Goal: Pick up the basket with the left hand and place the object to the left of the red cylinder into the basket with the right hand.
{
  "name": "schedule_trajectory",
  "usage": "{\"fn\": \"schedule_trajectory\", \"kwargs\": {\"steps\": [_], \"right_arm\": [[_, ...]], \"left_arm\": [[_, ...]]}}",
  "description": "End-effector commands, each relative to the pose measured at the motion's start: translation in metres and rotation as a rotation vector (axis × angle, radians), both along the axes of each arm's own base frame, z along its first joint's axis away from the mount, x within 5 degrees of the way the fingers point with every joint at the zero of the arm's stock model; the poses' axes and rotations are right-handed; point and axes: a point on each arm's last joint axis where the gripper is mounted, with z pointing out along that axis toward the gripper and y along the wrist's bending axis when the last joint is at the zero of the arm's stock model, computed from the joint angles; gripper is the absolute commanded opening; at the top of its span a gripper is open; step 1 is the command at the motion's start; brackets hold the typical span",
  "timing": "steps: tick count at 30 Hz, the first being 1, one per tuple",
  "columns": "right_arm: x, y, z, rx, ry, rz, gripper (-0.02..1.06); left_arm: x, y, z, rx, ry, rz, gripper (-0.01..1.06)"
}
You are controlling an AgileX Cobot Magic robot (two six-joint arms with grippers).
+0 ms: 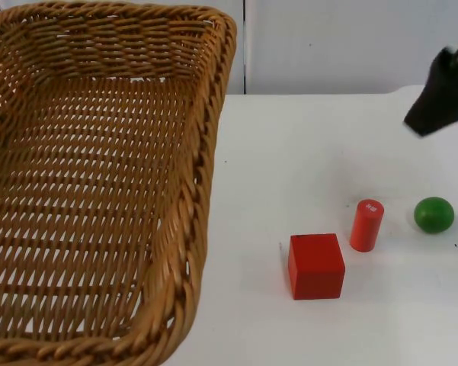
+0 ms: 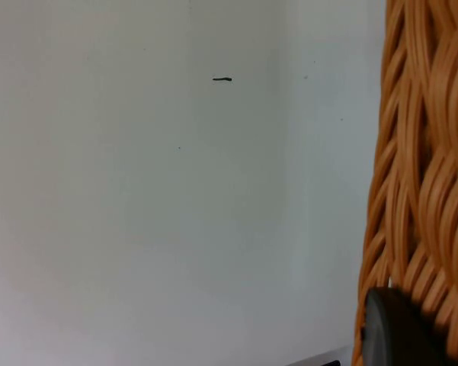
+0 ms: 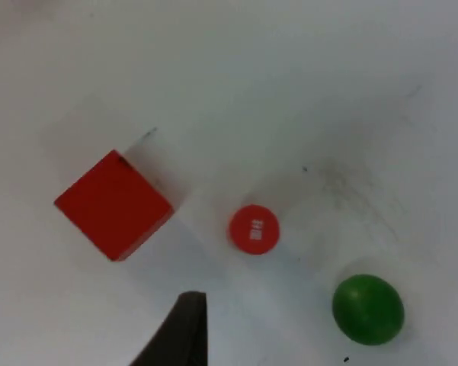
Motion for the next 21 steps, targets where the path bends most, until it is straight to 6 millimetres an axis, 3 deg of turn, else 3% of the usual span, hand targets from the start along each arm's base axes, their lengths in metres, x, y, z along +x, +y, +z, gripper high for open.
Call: {"fn": "schedule_trajectory", "kwargs": {"steps": [1,11,21], "right_arm": [[-0.002,0.011,-0.005,-0.037,0.0,0.098,1.05],[-0.003,0.049,-0.043,-0.103,0.031,0.294,1.05],[0.003,0.069,-0.091,-0.159,0.089,0.403,1.05]], "left_arm": [[-0.002,-0.003,0.004,-0.027,-0.009,0.001,0.0],[-0.002,-0.003,0.004,-0.029,-0.009,0.001,0.0],[-0.002,-0.003,0.004,-0.029,-0.009,0.001,0.0]]}}
